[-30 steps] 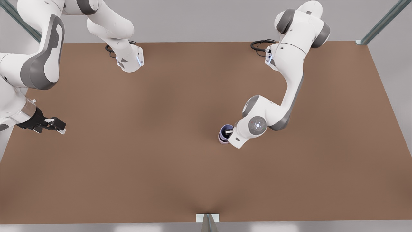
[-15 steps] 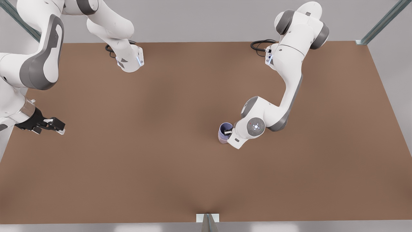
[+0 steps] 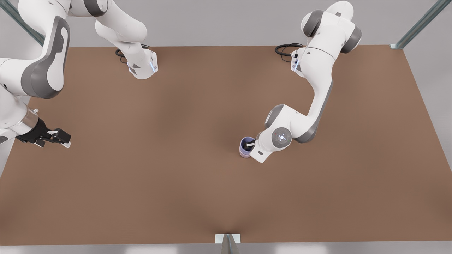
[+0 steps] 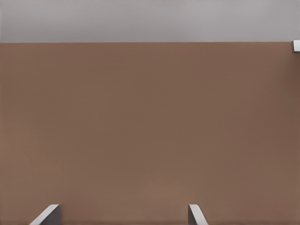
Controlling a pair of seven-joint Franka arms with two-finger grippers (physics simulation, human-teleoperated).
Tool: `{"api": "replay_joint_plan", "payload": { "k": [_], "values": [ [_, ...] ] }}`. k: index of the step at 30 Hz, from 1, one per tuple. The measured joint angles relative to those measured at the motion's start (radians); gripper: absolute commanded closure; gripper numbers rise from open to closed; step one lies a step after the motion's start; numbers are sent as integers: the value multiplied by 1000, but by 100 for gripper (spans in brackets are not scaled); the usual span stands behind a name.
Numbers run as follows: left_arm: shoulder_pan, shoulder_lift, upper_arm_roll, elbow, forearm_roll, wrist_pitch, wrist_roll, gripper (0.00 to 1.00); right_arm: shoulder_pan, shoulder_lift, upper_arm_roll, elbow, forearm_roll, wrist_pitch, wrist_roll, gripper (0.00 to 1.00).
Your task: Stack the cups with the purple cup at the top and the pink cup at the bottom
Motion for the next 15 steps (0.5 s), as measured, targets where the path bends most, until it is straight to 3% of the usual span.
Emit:
{"api": "replay_joint_plan", "payload": {
  "k": [6, 7, 8, 15],
  "values": [
    [0, -6, 0, 2, 0, -4, -4, 17, 0, 0, -1, 0, 0, 1, -2, 0],
    [1, -12, 0, 3, 0, -6, -4, 14, 0, 0, 0, 0, 0, 1, -2, 0],
    [1, -24, 5, 17, 0, -16, -3, 0, 0, 0, -1, 0, 0, 1, -2, 0],
    [6, -228, 243, 85, 54, -223, 95, 0, 0, 0, -1, 0, 0, 3, -3, 0]
  ]
}}
